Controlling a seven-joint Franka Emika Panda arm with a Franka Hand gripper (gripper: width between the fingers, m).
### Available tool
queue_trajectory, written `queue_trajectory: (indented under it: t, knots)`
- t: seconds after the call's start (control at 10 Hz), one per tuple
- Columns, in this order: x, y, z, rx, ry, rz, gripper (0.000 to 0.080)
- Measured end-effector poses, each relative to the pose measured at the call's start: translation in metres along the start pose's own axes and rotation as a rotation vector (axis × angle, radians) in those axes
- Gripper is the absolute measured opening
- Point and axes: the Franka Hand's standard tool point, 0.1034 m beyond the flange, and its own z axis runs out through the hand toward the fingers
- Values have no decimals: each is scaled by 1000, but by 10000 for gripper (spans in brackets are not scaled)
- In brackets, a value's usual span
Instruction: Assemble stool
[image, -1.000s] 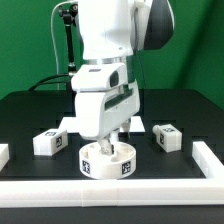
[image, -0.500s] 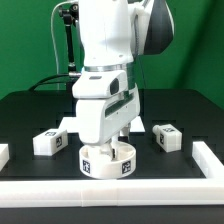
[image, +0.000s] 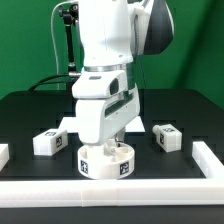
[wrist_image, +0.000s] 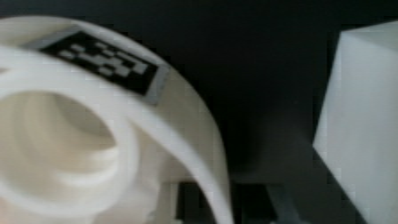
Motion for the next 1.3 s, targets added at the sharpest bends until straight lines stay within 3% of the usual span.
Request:
queue_trajectory:
  t: [0.7, 0.8, 1.3]
  knots:
    - [1, -1, 0, 1, 0, -7, 30]
    - [8, -3, 1, 4, 3, -21, 31]
    - [78, 4, 6, 13, 41, -110, 31]
